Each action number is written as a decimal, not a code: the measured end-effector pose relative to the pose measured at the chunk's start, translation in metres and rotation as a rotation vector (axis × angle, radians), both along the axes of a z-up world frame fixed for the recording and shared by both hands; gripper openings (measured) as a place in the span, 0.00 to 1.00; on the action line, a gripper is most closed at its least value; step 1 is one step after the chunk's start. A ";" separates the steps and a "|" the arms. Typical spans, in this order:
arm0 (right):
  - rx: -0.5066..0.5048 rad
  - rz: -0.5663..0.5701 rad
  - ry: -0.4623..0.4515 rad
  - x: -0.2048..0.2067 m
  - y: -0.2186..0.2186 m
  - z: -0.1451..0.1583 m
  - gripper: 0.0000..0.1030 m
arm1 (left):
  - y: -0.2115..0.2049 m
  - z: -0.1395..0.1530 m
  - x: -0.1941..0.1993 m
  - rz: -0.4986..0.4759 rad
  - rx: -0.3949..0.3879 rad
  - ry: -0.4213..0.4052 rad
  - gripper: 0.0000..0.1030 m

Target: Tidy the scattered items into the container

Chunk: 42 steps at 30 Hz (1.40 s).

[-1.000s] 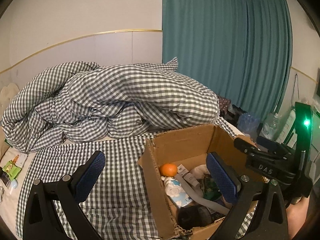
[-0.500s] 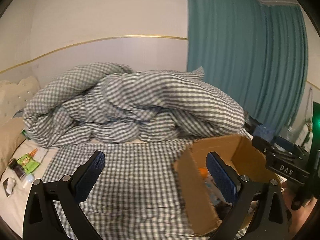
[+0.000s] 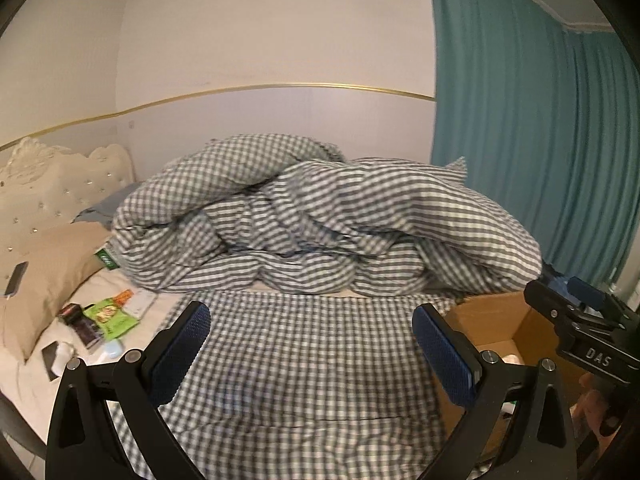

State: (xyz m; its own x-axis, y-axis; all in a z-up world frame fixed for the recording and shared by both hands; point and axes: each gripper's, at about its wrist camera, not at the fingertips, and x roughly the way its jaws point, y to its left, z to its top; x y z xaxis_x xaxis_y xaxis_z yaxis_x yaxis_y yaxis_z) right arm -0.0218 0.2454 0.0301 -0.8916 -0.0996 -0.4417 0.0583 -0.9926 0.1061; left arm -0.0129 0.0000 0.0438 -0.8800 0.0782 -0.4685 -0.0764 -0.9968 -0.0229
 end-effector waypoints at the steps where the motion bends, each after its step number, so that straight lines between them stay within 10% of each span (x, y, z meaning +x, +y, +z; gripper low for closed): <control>1: -0.002 0.010 0.003 0.000 -0.006 0.001 1.00 | -0.005 0.000 0.000 0.008 -0.001 -0.001 1.00; 42: 0.017 0.082 -0.037 0.006 -0.062 -0.013 1.00 | -0.054 -0.016 0.000 0.079 0.028 -0.061 1.00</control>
State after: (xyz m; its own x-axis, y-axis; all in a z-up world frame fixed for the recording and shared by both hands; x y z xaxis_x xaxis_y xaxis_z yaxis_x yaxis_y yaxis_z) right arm -0.0154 0.1837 0.0170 -0.8637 -0.1636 -0.4767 0.1357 -0.9864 0.0927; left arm -0.0130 -0.0543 0.0279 -0.8539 0.0232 -0.5200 0.0050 -0.9986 -0.0528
